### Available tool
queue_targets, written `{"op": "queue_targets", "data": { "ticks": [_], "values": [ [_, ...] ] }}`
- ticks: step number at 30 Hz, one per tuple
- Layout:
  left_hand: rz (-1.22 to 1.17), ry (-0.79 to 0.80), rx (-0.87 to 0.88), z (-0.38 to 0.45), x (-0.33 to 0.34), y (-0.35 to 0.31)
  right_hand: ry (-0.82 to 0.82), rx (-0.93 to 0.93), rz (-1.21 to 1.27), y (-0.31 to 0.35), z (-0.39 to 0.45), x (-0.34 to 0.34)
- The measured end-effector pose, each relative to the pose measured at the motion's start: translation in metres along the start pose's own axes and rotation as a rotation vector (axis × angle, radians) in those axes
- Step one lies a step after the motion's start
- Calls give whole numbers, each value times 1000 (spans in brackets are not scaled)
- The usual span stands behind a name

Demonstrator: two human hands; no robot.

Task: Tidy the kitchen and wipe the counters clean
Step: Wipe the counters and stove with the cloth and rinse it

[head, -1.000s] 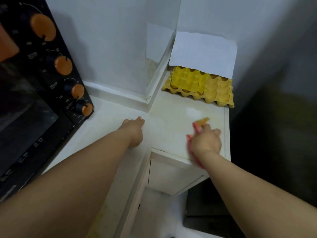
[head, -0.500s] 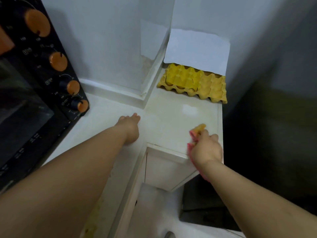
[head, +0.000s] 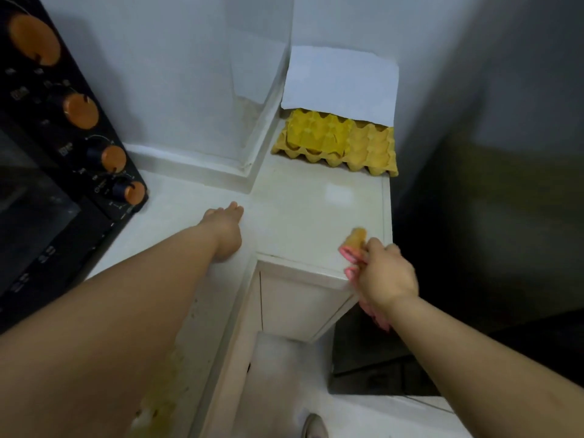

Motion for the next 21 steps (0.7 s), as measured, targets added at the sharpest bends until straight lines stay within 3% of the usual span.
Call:
{"op": "queue_targets", "data": {
  "ticks": [3, 9, 12, 15, 18, 21],
  "values": [
    [-14, -10, 5, 2, 2, 1, -38, 47, -39, 3, 5, 0],
    [-114, 10, -20, 4, 12, 9, 23, -442, 16, 175, 3, 46],
    [-141, 6, -36, 5, 9, 12, 62, -507, 68, 185, -1, 46],
    [-90, 28, -34, 4, 5, 7, 68, -374, 27, 116, 8, 34],
    [-65, 30, -19, 1, -1, 0, -52, 14, -13, 18, 20, 3],
    [-93, 43, -33, 4, 6, 1, -103, 222, -5, -5, 37, -2]
  ]
}}
Point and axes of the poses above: each hand's wrist, its own z-axis towards the middle knuckle, its own x-axis out of the palm, y = z × x, the point moved 9 cm from there along z, towards the middle knuckle, and after that the axes turned 7 degrees about -y, right-handed, at the moved point
